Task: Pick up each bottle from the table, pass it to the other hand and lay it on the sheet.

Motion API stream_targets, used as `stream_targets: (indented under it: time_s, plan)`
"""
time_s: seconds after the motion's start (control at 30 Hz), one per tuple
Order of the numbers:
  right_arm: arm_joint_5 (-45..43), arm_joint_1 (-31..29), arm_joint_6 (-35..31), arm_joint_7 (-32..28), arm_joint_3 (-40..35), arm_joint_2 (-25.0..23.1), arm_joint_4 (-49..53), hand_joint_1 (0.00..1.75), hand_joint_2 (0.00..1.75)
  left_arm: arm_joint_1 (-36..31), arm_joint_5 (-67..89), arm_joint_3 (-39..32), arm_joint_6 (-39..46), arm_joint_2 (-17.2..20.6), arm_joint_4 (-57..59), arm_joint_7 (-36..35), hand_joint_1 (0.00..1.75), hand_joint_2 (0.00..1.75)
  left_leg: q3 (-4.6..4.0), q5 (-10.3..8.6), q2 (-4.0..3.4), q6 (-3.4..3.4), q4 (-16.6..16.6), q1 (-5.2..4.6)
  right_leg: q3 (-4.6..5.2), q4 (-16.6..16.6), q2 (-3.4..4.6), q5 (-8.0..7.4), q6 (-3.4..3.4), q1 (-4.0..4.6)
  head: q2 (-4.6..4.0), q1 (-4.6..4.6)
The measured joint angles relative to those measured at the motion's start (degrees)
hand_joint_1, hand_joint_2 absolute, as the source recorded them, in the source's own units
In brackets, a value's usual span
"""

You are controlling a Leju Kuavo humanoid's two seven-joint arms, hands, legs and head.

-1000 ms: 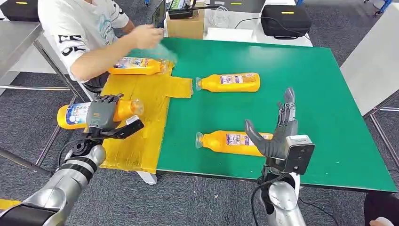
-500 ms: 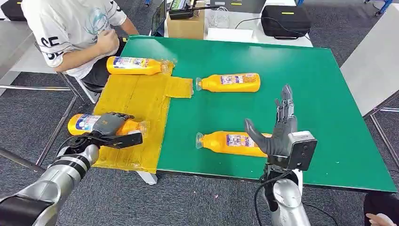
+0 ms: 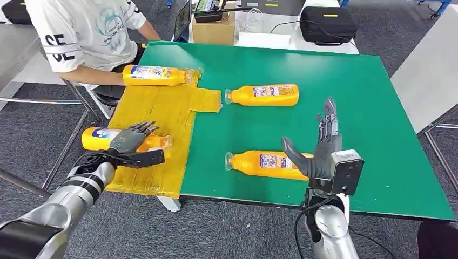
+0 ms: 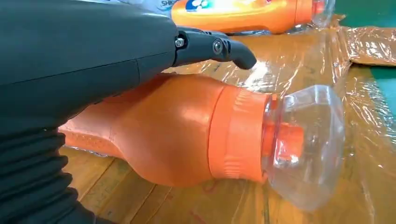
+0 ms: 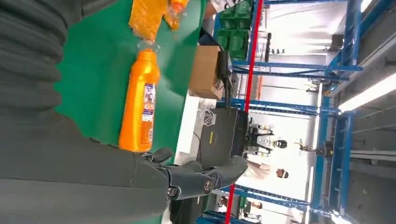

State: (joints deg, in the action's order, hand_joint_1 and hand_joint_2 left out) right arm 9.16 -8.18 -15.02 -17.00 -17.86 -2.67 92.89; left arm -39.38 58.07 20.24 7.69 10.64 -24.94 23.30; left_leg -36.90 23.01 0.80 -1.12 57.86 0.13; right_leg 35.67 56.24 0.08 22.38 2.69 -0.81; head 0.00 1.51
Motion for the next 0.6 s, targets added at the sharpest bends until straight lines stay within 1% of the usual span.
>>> stream_targets:
  time_s: [0.13, 0.17, 0.27, 0.33, 0.43, 0.53, 0.57, 0.6]
  plan:
    - [-0.3, -0.5, 0.7, 0.4, 0.0, 0.5, -0.7, 0.0, 1.75, 0.1, -6.8, -0.6, -6.1, 0.7, -0.7, 6.6, 0.0, 0.0, 0.0, 0.0, 0.02, 0.0, 0.0, 0.01, -0.02, 0.0, -0.01, 0.0, 0.0, 0.01, 0.0, 0.0]
    - [-0.4, -0.7, 1.1, 0.5, 0.0, 0.7, -1.1, 0.0, 0.0, 0.3, -8.9, -1.0, -8.5, 0.9, -1.3, 8.4, 0.0, 0.0, 0.0, 0.0, 0.02, 0.0, 0.0, 0.01, -0.02, 0.0, 0.0, 0.0, -0.01, 0.01, 0.0, 0.02]
    - [-1.0, -1.3, 2.5, 0.9, 0.1, 1.3, -2.9, 0.0, 0.0, 1.7, -16.5, -1.1, -15.7, 2.3, -4.0, 12.2, 0.0, 0.0, 0.02, 0.0, -0.06, 0.0, 0.0, 0.01, -0.02, 0.0, 0.01, 0.0, 0.0, 0.01, -0.02, 0.02]
    - [0.6, -2.1, 3.2, 2.6, 0.1, 2.0, -4.8, 0.0, 0.0, 3.5, -22.7, -1.7, -17.9, 2.8, -6.2, 13.4, 0.0, 0.0, 0.02, -0.01, -0.11, 0.01, 0.0, 0.01, 0.0, 0.0, 0.01, -0.01, -0.01, 0.01, 0.0, 0.02]
    - [4.6, -3.6, 3.7, 5.6, -0.1, 2.9, -8.1, 0.0, 0.0, 6.4, -30.4, -3.7, -17.3, 2.9, -10.1, 13.2, 0.0, 0.0, 0.01, 0.0, -0.07, 0.0, 0.0, 0.0, 0.02, 0.0, 0.01, 0.0, -0.01, 0.0, 0.0, 0.0]
    - [9.9, -5.0, 4.1, 9.6, -0.5, 3.4, -11.4, 0.0, 0.0, 9.2, -37.2, -6.7, -14.4, 1.5, -15.0, 10.9, 0.0, 0.0, -0.02, 0.0, 0.03, 0.0, 0.0, -0.01, 0.02, 0.0, -0.01, 0.0, 0.0, -0.01, 0.0, 0.04]
    - [11.5, -5.5, 4.2, 10.6, -0.8, 3.7, -12.4, 0.0, 0.0, 10.0, -39.1, -8.0, -13.5, 0.7, -16.5, 10.1, 0.0, 1.75, -0.04, 0.0, 0.03, 0.0, 0.0, -0.02, 0.03, 0.0, -0.01, 0.0, 0.0, -0.01, 0.0, 0.02]
    - [13.0, -6.0, 4.2, 11.5, -1.1, 3.8, -13.6, 0.0, 0.0, 10.6, -40.9, -9.0, -12.7, -0.1, -18.2, 9.2, 0.0, 1.75, -0.05, 0.01, 0.04, -0.01, 0.0, -0.02, 0.03, 0.0, -0.01, 0.0, 0.0, -0.01, 0.0, 0.02]
